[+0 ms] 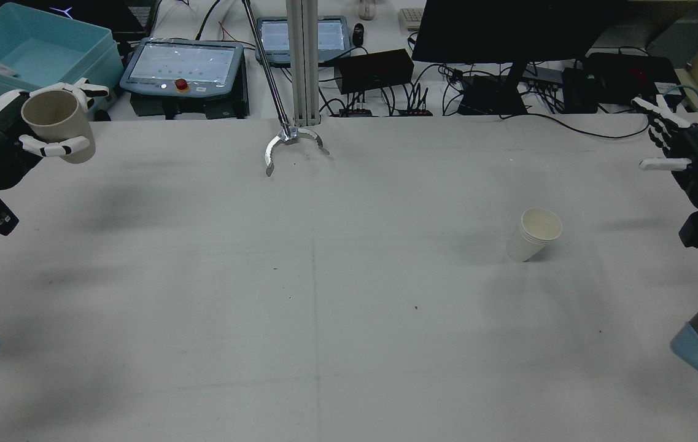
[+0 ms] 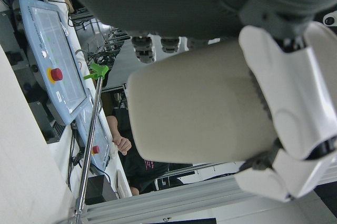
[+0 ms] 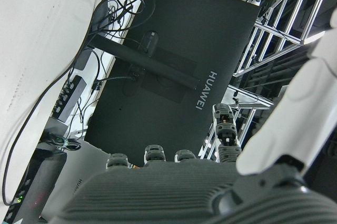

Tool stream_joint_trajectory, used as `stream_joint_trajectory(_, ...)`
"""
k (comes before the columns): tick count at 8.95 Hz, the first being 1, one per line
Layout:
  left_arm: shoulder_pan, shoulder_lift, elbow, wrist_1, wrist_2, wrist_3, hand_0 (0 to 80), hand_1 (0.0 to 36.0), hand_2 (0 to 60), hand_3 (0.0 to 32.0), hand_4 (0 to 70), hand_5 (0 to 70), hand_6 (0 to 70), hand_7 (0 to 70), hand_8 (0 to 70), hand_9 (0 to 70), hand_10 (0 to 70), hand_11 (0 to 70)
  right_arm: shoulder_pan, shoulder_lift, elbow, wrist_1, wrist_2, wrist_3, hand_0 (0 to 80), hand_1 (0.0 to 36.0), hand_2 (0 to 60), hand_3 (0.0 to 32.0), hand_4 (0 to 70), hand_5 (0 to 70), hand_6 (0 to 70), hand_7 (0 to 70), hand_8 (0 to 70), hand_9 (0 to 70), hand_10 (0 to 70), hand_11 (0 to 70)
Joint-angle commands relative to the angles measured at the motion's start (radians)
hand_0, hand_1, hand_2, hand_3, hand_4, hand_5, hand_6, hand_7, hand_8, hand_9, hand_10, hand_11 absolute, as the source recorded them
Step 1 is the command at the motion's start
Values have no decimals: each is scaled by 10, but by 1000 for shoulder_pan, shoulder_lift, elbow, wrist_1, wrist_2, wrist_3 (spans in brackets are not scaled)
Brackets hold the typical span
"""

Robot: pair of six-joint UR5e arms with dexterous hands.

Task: Pour water
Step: 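Move the right hand toward the other white paper cup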

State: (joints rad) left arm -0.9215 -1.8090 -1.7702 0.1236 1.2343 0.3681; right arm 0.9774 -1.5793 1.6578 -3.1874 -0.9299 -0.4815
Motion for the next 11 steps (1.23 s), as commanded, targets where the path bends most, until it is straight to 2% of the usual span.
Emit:
stream_joint_trajectory(1, -2, 10, -34, 14, 1, 0, 431, 117, 600, 0, 700, 700, 185, 253, 34, 40, 66, 95, -164, 1, 4, 94, 257, -188, 441, 29, 0, 90, 55, 0, 0, 0, 55, 79, 43, 73)
stream_joint_trajectory(2, 0, 17, -43, 17, 1, -5, 428, 118, 600, 0, 700, 700, 182, 249, 33, 39, 65, 92, -176, 13, 25, 103, 266, -189, 449, 34, 0, 96, 62, 2, 0, 0, 50, 68, 29, 53)
stream_joint_trajectory(3, 3, 23, -43, 17, 1, -5, 429, 118, 600, 0, 700, 700, 184, 251, 35, 41, 66, 94, -201, -1, 102, 101, 270, -221, 458, 41, 0, 122, 55, 4, 0, 0, 50, 64, 25, 47)
stream_joint_trajectory(5, -2, 23, -43, 14, 1, -5, 431, 116, 600, 0, 700, 700, 188, 251, 36, 41, 68, 97, -255, -86, 244, 93, 270, -242, 464, 51, 0, 128, 58, 18, 0, 0, 45, 55, 14, 32)
stream_joint_trajectory(6, -2, 23, -43, 13, 1, -6, 431, 116, 600, 0, 700, 700, 185, 250, 35, 41, 69, 97, -264, -99, 261, 68, 270, -232, 466, 55, 0, 122, 65, 27, 0, 0, 39, 43, 0, 5)
stream_joint_trajectory(7, 3, 22, -40, 11, 1, -6, 430, 116, 600, 0, 700, 700, 187, 251, 36, 42, 69, 98, -276, -99, 255, 14, 270, -217, 466, 54, 0, 100, 74, 32, 0, 0, 34, 30, 0, 0)
stream_joint_trajectory(8, 4, 23, -35, 7, -1, -6, 433, 116, 595, 0, 700, 700, 186, 250, 36, 42, 69, 98, -307, -99, 244, -21, 273, -192, 463, 48, 0, 106, 69, 29, 0, 0, 35, 27, 0, 0)
stream_joint_trajectory(9, 4, 25, -38, 5, -1, -6, 431, 115, 595, 0, 700, 700, 184, 249, 36, 42, 69, 99, -319, -87, 174, 4, 292, -186, 456, 33, 0, 100, 56, 17, 0, 0, 40, 41, 0, 5)
stream_joint_trajectory(10, 3, 25, -40, 4, -1, -8, 432, 115, 594, 0, 700, 700, 184, 247, 37, 43, 70, 99, -363, -76, 125, 67, 392, -177, 441, 25, 0, 78, 48, 3, 0, 0, 41, 51, 4, 17)
stream_joint_trajectory(11, 1, 31, -44, 4, -1, -9, 430, 116, 595, 0, 700, 700, 181, 246, 35, 41, 68, 98, -403, -59, 52, 148, 467, -84, 453, 36, 0, 58, 70, 19, 0, 0, 34, 40, 0, 0)
